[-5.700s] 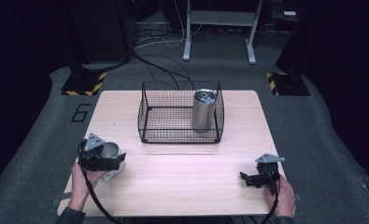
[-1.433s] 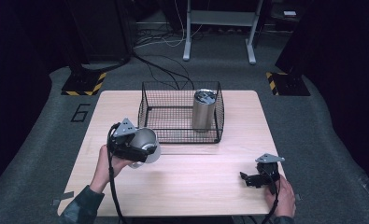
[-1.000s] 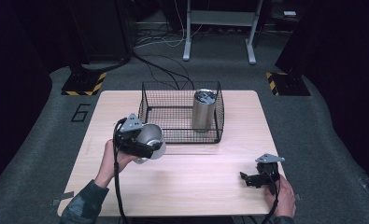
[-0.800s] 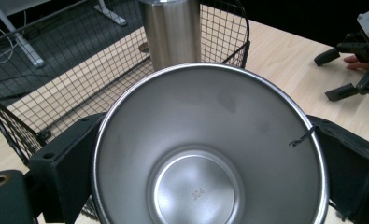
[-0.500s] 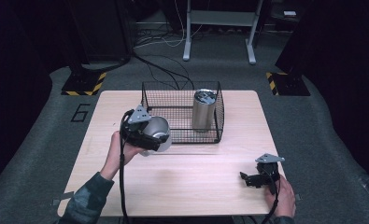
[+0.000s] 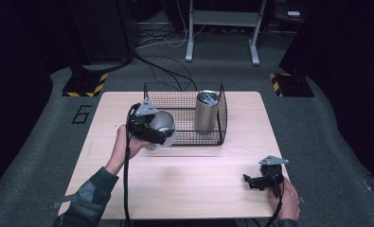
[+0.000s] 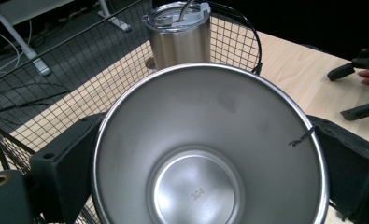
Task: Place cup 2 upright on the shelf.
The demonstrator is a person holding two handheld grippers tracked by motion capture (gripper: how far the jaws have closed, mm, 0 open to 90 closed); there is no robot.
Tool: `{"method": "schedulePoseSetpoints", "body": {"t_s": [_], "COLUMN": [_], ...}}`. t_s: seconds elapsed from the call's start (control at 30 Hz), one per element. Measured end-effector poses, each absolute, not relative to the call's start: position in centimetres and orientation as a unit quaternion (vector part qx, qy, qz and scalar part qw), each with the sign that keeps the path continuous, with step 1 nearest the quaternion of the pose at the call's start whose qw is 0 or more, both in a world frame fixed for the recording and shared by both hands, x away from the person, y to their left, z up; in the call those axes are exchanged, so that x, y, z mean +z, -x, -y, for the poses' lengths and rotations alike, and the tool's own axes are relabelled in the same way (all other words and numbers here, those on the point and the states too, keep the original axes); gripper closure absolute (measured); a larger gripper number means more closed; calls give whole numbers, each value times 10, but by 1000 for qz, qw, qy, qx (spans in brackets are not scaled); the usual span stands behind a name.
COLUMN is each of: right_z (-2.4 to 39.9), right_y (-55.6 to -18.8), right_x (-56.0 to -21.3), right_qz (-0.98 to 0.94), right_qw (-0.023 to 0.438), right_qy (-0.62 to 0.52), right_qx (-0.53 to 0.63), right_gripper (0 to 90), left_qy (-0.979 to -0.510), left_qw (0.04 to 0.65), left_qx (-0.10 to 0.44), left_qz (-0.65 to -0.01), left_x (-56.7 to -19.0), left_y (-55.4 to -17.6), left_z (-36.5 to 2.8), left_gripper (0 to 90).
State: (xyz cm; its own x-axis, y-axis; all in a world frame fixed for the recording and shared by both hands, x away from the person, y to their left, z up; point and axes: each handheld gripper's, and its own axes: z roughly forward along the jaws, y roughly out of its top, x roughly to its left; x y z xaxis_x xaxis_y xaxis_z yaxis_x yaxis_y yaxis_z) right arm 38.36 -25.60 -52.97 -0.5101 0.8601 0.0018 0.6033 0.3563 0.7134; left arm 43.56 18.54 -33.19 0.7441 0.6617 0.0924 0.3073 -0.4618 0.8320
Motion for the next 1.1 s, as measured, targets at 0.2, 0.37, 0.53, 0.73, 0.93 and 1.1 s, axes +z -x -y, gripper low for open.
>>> {"method": "schedulePoseSetpoints", "body": {"t_s": [0.2, 0.37, 0.53, 0.73, 0.93, 1.1], "right_z": [256, 256, 256, 256, 256, 256], "right_y": [-384, -384, -384, -384, -384, -384], "right_x": [-530, -530, -530, -530, -530, -530], "right_qz": [-801, -801, -801, -801, -801, -801], "right_qw": [191, 191, 191, 191, 191, 191], "right_qy": [-457, -457, -457, -457, -457, -457], "right_qx": [337, 336, 337, 337, 336, 336], "right_gripper": [0, 0, 0, 0, 0, 0], "left_qy": [-830, -829, -828, -829, -830, -829], "left_qw": [427, 427, 426, 421, 418, 416], "left_qx": [203, 209, 209, 206, 205, 208], "left_qz": [-295, -296, -300, -305, -308, -310], "left_x": [-331, -328, -326, -326, -327, -326], "left_y": [-444, -451, -459, -469, -478, -484], "left_z": [-182, -179, -175, -171, -168, -166], "left_gripper": [61, 61, 61, 61, 61, 61]}}
